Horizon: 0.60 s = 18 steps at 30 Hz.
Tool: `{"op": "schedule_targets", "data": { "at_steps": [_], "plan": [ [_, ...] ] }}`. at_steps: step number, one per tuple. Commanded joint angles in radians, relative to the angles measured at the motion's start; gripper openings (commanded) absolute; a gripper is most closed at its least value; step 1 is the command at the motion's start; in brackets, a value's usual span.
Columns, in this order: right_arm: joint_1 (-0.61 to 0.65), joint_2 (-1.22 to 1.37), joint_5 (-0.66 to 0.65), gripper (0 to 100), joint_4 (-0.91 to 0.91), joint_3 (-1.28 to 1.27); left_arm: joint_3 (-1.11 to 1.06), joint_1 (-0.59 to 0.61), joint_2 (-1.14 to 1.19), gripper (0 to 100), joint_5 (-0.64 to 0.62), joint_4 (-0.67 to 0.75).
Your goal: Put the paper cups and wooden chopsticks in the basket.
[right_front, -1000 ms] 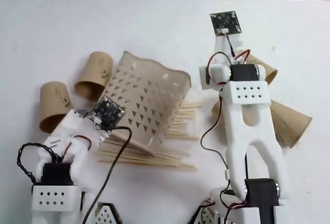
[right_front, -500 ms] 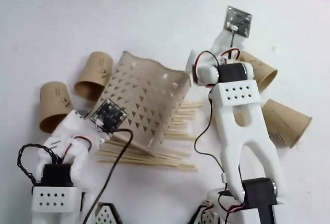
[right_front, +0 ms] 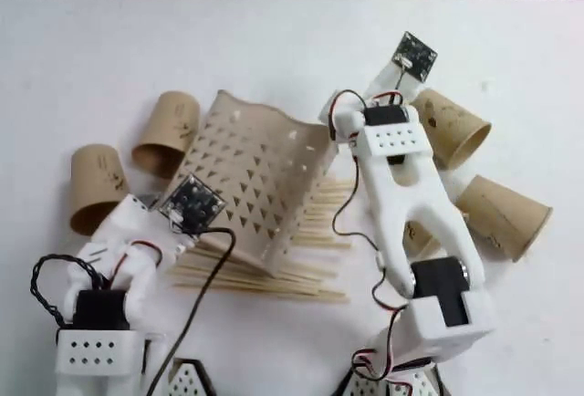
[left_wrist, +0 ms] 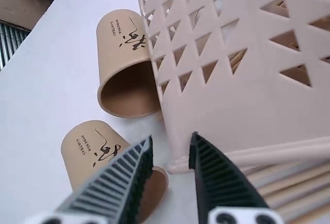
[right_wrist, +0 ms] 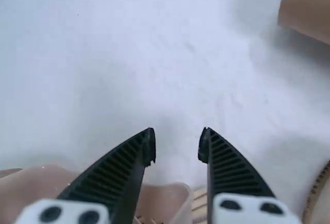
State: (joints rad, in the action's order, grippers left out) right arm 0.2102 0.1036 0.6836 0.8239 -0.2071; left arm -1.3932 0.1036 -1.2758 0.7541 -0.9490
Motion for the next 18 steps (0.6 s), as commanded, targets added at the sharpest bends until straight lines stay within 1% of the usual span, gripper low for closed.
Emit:
{"op": "schedule_targets", "data": {
  "at_steps": [1,4,7,8,10,11,14,18],
  "plan": [
    [0.012,-0.005,0.003,15.2,-0.002,0.075,-0.15,-0.012,0.031,15,0.015,-0.057],
    [0.022,-0.005,0.003,14.9,0.059,0.1,-0.15,-0.012,0.031,15,0.015,-0.057],
    [0.042,-0.005,0.0,8.7,0.134,0.14,-0.15,-0.012,0.031,15,0.015,-0.057],
    [0.058,-0.005,-0.028,5.7,0.154,0.152,-0.152,-0.012,0.031,15,0.015,-0.057],
    [0.082,-0.004,-0.129,0.9,0.199,0.161,-0.152,-0.01,0.03,15,0.015,-0.057],
    [0.091,-0.004,-0.152,2.0,0.226,0.164,-0.152,-0.01,0.03,15,0.015,-0.057],
    [0.091,-0.004,-0.157,1.6,0.285,0.169,-0.152,-0.013,0.028,15,0.015,-0.057],
    [0.074,-0.005,-0.158,1.7,0.291,0.169,-0.152,-0.013,0.028,15,0.012,-0.055]
  ]
}}
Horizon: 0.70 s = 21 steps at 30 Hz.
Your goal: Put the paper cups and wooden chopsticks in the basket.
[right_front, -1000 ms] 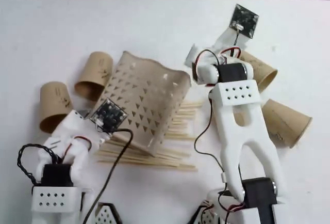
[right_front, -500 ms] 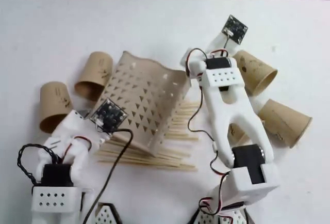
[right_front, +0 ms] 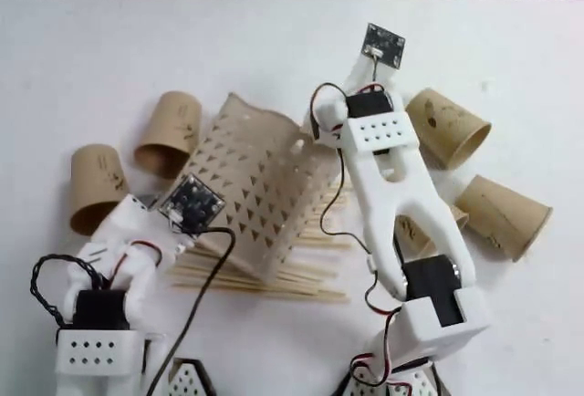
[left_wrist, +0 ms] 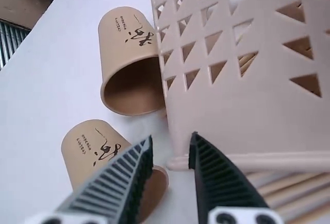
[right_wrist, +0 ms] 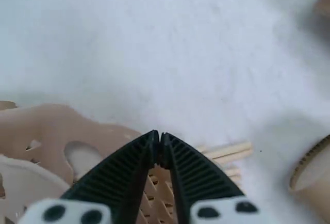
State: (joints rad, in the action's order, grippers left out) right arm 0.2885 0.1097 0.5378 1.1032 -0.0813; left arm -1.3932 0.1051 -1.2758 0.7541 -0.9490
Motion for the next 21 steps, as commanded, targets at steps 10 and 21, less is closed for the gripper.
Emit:
{"op": "schedule_targets", "data": {
  "at_steps": [10,21],
  "plan": [
    [-0.018,-0.125,-0.147,1.6,0.266,0.233,-0.164,-0.012,0.027,15,0.011,-0.043],
    [0.045,-0.285,-0.31,2.2,0.452,0.269,-0.16,-0.008,0.03,15,0.015,-0.052]
  ]
}}
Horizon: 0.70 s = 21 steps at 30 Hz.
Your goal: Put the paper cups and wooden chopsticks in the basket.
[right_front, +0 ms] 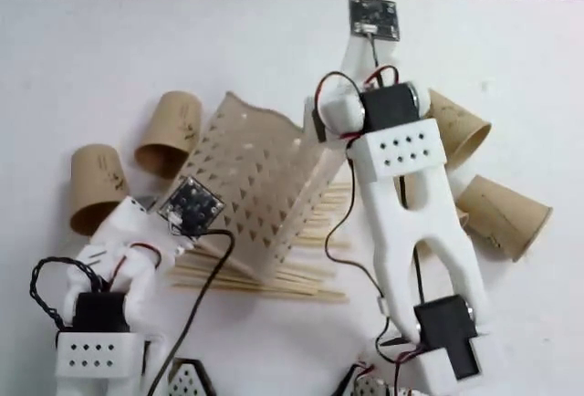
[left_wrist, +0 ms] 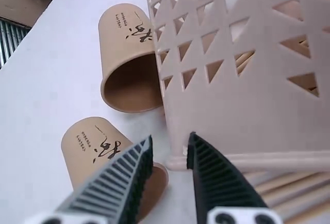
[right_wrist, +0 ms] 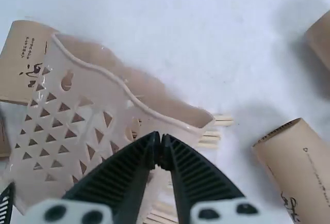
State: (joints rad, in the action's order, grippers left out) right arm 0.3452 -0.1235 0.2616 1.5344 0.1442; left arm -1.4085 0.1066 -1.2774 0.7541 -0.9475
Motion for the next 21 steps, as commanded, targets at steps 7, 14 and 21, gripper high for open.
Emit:
{"op": "schedule_targets", "data": {
  "at_steps": [7,14,21],
  "plan": [
    [-0.122,-0.054,-0.032,20.8,0.007,-0.152,-0.132,-0.008,0.033,15,0.14,-0.121],
    [-0.166,-0.062,-0.041,20.4,-0.097,-0.308,-0.132,0.001,0.028,15,0.166,-0.147],
    [-0.188,-0.062,-0.032,20.5,-0.122,-0.276,-0.133,0.001,0.028,15,0.27,-0.201]
  ]
}}
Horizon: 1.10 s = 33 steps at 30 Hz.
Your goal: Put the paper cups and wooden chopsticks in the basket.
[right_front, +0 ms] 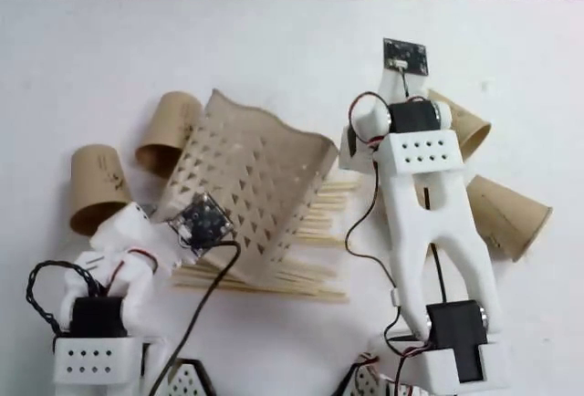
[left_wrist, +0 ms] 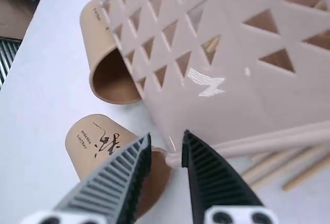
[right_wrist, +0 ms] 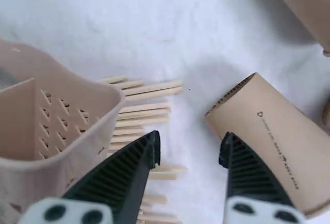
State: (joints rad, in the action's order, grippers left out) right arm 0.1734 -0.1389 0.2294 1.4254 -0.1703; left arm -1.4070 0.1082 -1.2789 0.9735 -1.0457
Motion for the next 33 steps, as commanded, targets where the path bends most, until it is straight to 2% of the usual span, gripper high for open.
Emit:
{"op": "schedule_targets", "data": {
  "at_steps": [1,5,9,14,21,23,27,30,33],
  "plan": [
    [-0.016,-0.047,0.0,20.5,-0.01,0.052,-0.135,-0.001,0.03,15,0.054,-0.104],
    [-0.015,-0.047,0.002,20.5,-0.01,0.104,-0.135,-0.004,0.03,15,0.061,-0.112],
    [-0.013,-0.044,0.066,20.5,-0.015,0.193,-0.135,-0.007,0.03,15,0.061,-0.121],
    [0.041,-0.038,0.077,20.5,-0.008,0.35,-0.137,-0.007,0.03,15,0.061,-0.121],
    [0.09,-0.041,0.068,20.5,0.038,0.377,-0.137,-0.007,0.03,16,0.061,-0.118],
    [0.093,-0.038,0.026,20.5,0.035,0.377,-0.137,-0.007,0.03,16,0.061,-0.117],
    [0.133,-0.048,-0.137,20.5,0.033,0.391,-0.138,-0.005,0.03,15,0.061,-0.117],
    [0.202,-0.045,-0.252,20.6,0.051,0.445,-0.138,-0.007,0.03,15,0.061,-0.117],
    [0.294,-0.045,-0.276,20.6,0.061,0.491,-0.138,-0.007,0.03,15,0.061,-0.115]
  ]
}}
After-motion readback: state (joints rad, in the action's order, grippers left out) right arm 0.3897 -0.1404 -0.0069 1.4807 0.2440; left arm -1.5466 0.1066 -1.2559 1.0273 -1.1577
